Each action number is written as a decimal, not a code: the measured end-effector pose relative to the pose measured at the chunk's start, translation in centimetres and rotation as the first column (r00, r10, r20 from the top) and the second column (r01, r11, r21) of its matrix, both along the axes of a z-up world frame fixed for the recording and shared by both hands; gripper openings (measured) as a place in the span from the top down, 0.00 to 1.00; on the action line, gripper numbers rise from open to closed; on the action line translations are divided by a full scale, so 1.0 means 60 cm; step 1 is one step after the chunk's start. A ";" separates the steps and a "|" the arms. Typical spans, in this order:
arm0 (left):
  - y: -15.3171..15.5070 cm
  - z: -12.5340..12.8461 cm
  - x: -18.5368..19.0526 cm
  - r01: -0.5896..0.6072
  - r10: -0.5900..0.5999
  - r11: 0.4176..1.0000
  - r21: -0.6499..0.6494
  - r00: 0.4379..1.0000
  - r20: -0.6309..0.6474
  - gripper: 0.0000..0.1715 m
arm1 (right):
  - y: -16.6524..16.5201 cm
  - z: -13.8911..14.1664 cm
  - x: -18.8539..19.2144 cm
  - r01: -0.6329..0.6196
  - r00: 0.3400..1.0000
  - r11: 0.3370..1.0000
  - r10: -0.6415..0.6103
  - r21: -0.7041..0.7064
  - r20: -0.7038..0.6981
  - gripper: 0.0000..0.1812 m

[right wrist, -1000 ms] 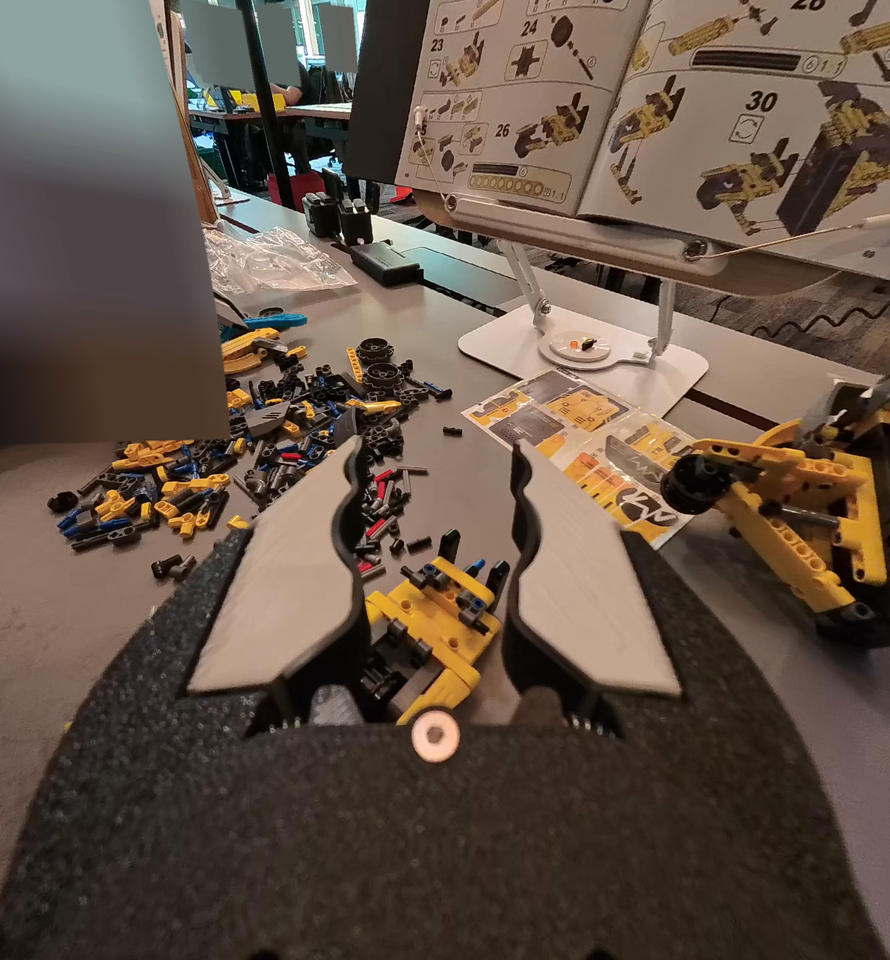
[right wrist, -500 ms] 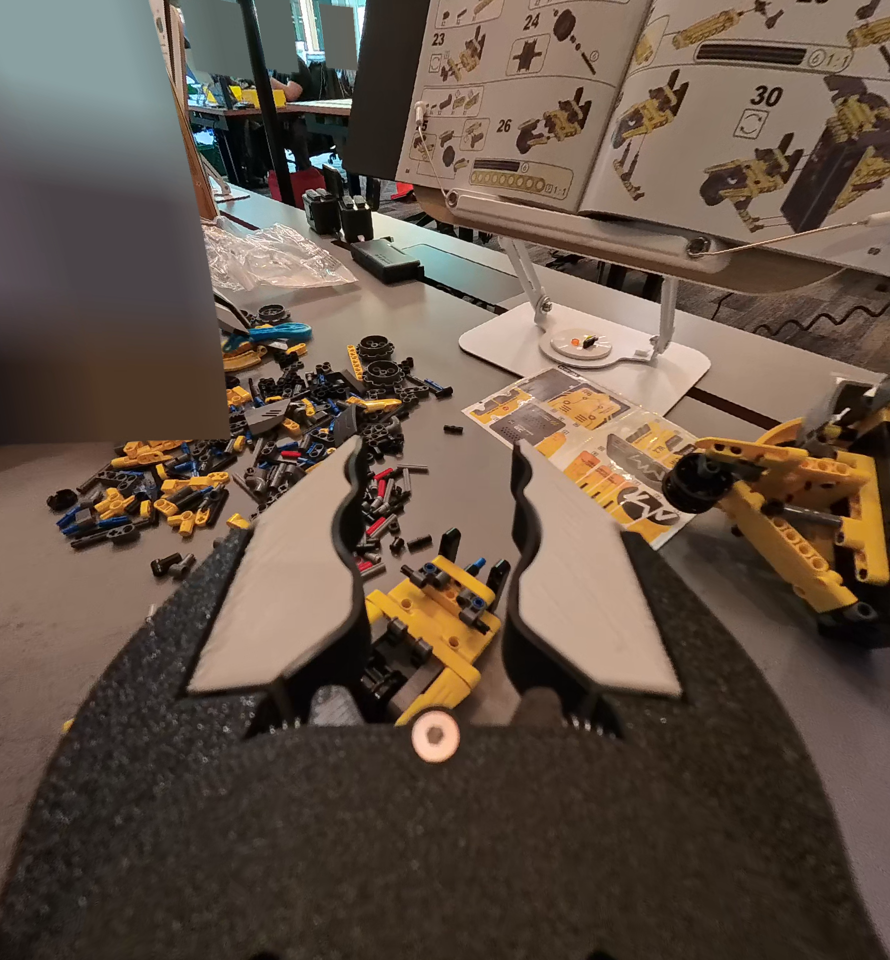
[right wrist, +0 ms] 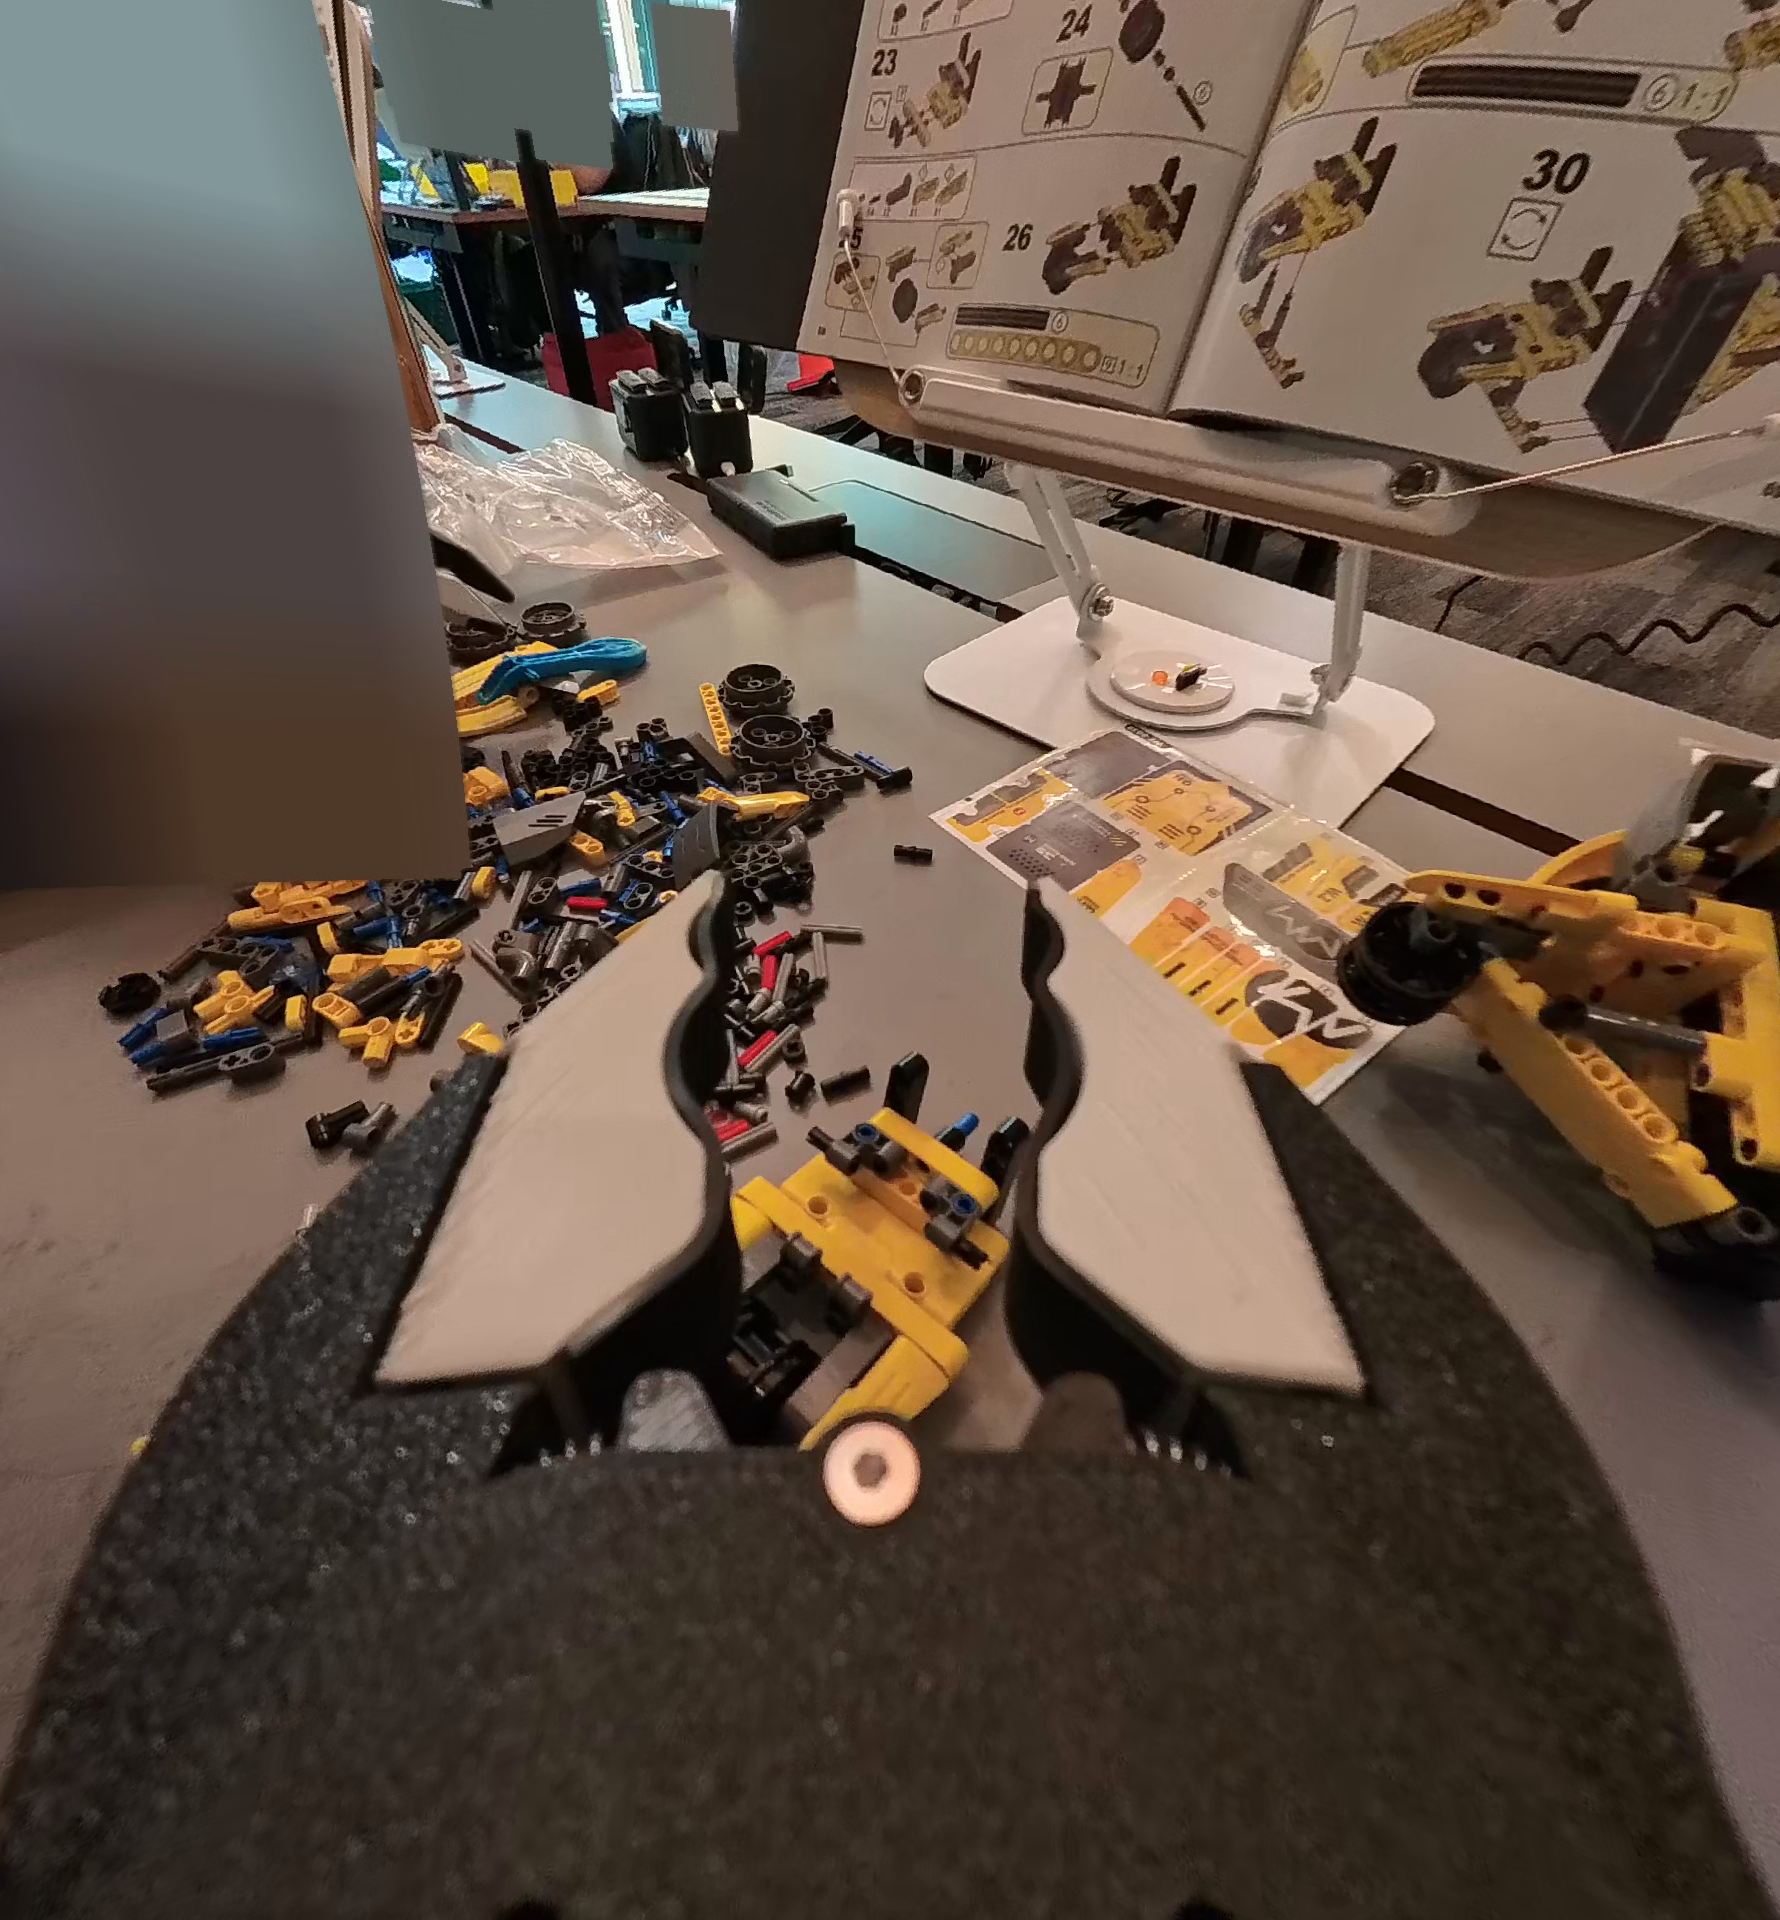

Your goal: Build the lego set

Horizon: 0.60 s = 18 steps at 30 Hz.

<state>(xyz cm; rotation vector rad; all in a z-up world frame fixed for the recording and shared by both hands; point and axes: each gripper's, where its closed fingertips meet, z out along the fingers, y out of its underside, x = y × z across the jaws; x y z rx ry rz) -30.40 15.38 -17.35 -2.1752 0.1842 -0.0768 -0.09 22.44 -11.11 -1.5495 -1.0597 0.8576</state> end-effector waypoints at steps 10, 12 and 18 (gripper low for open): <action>0.005 -0.012 0.086 0.168 -0.169 0.985 -0.028 0.986 -0.010 0.81 | -0.004 -0.005 -0.005 -0.009 1.000 1.000 0.009 0.001 0.013 0.70; 0.005 -0.017 0.097 0.187 -0.188 0.982 -0.036 0.982 -0.013 0.81 | -0.005 -0.003 -0.005 -0.011 1.000 1.000 0.011 0.001 0.009 0.70; 0.007 -0.022 0.118 0.236 -0.238 0.971 -0.038 0.969 -0.071 0.81 | -0.010 0.003 -0.006 -0.017 1.000 1.000 0.017 0.013 0.002 0.70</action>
